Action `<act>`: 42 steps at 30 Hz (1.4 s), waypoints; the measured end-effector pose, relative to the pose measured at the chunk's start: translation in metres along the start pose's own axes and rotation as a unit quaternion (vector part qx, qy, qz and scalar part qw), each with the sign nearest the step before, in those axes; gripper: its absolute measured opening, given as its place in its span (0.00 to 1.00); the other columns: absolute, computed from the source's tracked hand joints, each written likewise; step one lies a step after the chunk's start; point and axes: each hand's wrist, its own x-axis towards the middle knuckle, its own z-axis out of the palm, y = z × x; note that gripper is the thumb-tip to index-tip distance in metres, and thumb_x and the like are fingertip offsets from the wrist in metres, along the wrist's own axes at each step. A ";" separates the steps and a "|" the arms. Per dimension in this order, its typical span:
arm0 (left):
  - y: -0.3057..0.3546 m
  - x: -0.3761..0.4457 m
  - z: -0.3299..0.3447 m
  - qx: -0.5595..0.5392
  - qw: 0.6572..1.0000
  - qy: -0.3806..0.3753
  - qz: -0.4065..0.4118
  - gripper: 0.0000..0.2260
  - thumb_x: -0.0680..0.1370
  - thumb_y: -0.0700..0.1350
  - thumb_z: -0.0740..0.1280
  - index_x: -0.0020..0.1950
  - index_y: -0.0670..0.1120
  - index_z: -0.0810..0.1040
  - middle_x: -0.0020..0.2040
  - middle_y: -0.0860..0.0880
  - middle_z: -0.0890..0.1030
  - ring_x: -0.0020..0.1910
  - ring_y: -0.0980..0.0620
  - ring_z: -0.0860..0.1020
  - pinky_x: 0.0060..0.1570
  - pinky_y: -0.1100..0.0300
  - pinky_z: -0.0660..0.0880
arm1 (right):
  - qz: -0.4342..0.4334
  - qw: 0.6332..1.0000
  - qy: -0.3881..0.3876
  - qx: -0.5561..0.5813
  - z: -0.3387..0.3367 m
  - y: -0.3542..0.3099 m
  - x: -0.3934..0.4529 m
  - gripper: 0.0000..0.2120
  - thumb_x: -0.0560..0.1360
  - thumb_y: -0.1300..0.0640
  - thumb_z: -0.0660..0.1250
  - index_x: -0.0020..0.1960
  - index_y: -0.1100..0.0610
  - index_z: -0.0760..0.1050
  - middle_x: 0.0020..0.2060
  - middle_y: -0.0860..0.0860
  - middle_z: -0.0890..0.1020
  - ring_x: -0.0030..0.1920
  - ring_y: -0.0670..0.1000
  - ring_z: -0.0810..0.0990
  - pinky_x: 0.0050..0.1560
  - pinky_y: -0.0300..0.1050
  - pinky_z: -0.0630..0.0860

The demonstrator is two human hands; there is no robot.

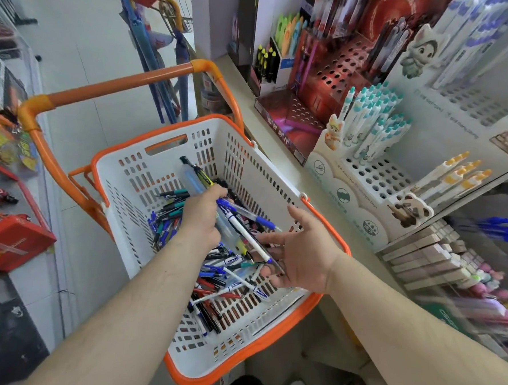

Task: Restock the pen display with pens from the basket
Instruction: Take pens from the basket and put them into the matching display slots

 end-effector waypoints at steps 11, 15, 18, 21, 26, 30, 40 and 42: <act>-0.005 -0.009 0.017 -0.024 0.999 0.023 0.023 0.07 0.76 0.45 0.70 0.47 0.43 0.75 0.37 0.47 0.77 0.35 0.49 0.79 0.35 0.57 0.75 | -0.228 0.878 0.242 -0.345 0.035 0.015 0.002 0.22 0.81 0.42 0.60 0.44 0.59 0.80 0.26 0.49 0.74 0.25 0.46 0.69 0.31 0.43 0.66; -0.008 -0.004 0.017 -0.052 0.998 0.030 -0.005 0.17 0.74 0.49 0.72 0.58 0.41 0.76 0.46 0.44 0.80 0.43 0.46 0.81 0.40 0.53 0.77 | -0.265 0.812 0.251 -0.456 0.033 0.019 0.001 0.16 0.82 0.44 0.59 0.46 0.54 0.77 0.30 0.48 0.75 0.28 0.46 0.71 0.31 0.42 0.68; -0.007 -0.003 0.019 -0.067 0.997 0.016 -0.023 0.22 0.72 0.52 0.72 0.60 0.42 0.76 0.47 0.44 0.81 0.42 0.46 0.81 0.40 0.52 0.78 | -0.271 0.769 0.268 -0.514 0.029 0.018 -0.002 0.16 0.83 0.43 0.56 0.47 0.53 0.74 0.33 0.48 0.77 0.33 0.48 0.75 0.33 0.45 0.71; 0.007 -0.002 0.018 -0.104 0.994 0.021 -0.041 0.08 0.76 0.47 0.68 0.48 0.44 0.75 0.36 0.48 0.79 0.35 0.51 0.79 0.38 0.56 0.78 | -0.270 0.745 0.274 -0.546 0.019 0.016 -0.010 0.15 0.84 0.43 0.54 0.46 0.51 0.72 0.34 0.47 0.77 0.35 0.46 0.76 0.33 0.42 0.70; 0.030 0.010 -0.001 -0.094 0.995 0.017 -0.028 0.13 0.78 0.42 0.64 0.34 0.46 0.67 0.24 0.50 0.70 0.26 0.51 0.70 0.34 0.58 0.70 | -0.287 0.803 0.297 -0.429 0.005 0.012 -0.022 0.17 0.84 0.47 0.55 0.43 0.54 0.73 0.28 0.46 0.70 0.24 0.43 0.66 0.27 0.37 0.61; 0.005 -0.014 0.009 -0.067 0.987 -0.120 -0.080 0.12 0.79 0.49 0.67 0.38 0.47 0.71 0.29 0.52 0.68 0.26 0.55 0.67 0.26 0.63 0.68 | -0.303 0.889 0.280 -0.198 0.017 0.005 -0.015 0.16 0.84 0.47 0.56 0.52 0.57 0.77 0.26 0.45 0.70 0.26 0.46 0.64 0.30 0.44 0.62; -0.025 -0.055 0.043 -0.040 0.968 -0.241 -0.061 0.11 0.66 0.48 0.73 0.43 0.42 0.83 0.36 0.44 0.83 0.35 0.49 0.83 0.38 0.58 0.80 | -0.368 0.810 0.346 -0.298 0.044 0.001 -0.021 0.13 0.84 0.48 0.56 0.44 0.49 0.72 0.38 0.46 0.78 0.38 0.45 0.75 0.36 0.41 0.69; -0.025 -0.050 0.043 -0.039 0.968 -0.242 -0.060 0.11 0.66 0.46 0.73 0.45 0.42 0.83 0.38 0.44 0.83 0.37 0.47 0.83 0.40 0.57 0.80 | -0.365 0.809 0.342 -0.309 0.043 -0.001 -0.025 0.14 0.84 0.48 0.55 0.41 0.48 0.70 0.36 0.46 0.77 0.36 0.44 0.73 0.34 0.40 0.66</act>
